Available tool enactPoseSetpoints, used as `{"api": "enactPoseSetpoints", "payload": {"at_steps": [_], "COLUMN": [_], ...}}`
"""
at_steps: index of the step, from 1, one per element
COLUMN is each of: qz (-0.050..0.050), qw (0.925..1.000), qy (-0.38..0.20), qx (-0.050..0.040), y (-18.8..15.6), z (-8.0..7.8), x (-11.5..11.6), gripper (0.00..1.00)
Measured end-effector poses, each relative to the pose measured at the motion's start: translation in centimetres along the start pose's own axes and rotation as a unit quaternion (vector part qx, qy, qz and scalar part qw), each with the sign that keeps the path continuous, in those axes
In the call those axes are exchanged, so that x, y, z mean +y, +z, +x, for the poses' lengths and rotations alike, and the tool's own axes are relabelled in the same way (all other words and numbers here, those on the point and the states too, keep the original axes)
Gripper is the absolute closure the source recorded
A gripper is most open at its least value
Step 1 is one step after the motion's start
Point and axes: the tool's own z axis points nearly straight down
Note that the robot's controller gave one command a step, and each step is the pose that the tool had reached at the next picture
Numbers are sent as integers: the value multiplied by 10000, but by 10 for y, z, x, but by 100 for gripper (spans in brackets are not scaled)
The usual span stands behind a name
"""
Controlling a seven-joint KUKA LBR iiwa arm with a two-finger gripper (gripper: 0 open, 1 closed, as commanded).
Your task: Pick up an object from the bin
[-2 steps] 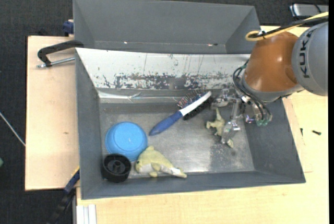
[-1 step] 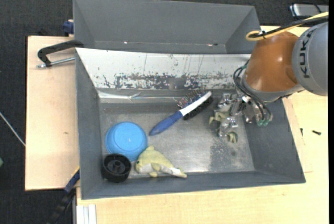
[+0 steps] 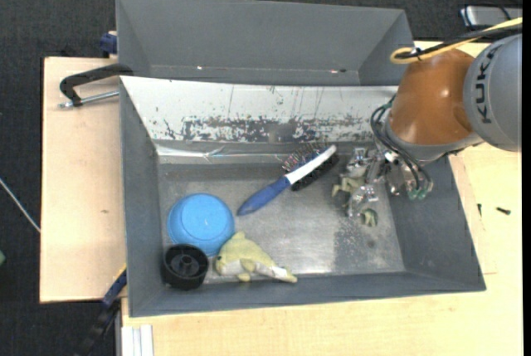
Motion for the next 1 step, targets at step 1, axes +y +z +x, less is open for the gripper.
{"api": "enactPoseSetpoints", "payload": {"at_steps": [1], "qz": [11], "qw": [10000], "qy": [4], "qx": [-36], "y": [-61], "z": [-3], "x": [0], "gripper": [100]}}
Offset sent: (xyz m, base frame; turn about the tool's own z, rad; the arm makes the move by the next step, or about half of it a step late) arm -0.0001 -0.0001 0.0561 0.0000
